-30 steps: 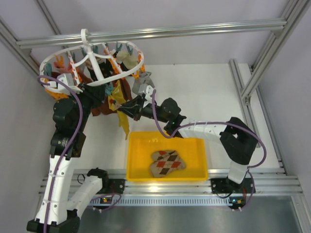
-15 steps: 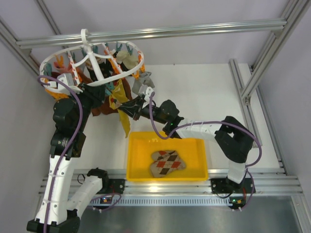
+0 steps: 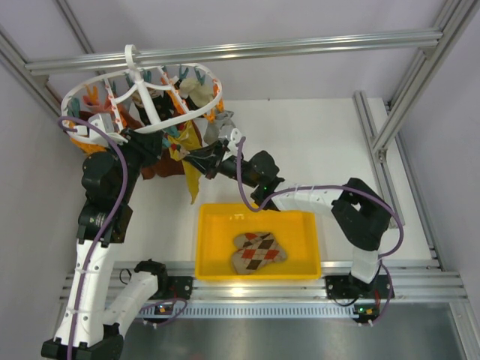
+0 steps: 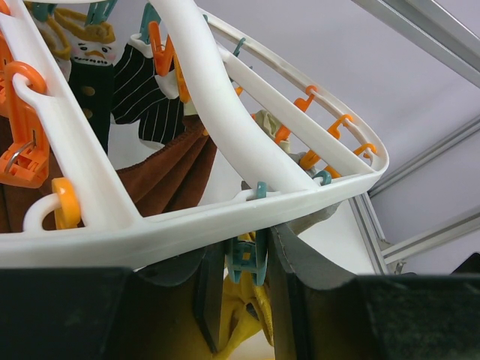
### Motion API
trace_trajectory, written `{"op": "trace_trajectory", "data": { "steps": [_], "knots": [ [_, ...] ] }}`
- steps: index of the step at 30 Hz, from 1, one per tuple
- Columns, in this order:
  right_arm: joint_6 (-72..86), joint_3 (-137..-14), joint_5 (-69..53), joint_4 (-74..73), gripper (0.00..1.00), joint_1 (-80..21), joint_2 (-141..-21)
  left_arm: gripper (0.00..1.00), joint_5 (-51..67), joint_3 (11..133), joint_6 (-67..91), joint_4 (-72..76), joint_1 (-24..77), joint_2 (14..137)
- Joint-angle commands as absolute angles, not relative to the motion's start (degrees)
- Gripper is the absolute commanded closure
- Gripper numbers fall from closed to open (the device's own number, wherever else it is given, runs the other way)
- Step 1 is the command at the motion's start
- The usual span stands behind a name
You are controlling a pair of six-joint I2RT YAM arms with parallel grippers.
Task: Clip the socks to the hanger
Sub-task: Clamp the sock onto the hanger.
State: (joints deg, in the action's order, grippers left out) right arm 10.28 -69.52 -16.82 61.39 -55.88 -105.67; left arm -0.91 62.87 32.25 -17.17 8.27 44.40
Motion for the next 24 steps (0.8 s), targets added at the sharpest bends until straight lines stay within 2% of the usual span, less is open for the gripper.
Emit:
{"op": "trace_trajectory", "data": {
  "steps": [1,24],
  "knots": [
    [11.2,-72.7,-18.3,66.4,1.0,-55.5,-106.1,1.0,-2.5,64.4,33.0,-13.7,7.6,45.1],
    [12.4,-76.1,-17.9,67.1,1.0,-56.3,-107.9,1.0,-1.8,64.3,34.3,-13.8,7.6,45.8]
  ]
}}
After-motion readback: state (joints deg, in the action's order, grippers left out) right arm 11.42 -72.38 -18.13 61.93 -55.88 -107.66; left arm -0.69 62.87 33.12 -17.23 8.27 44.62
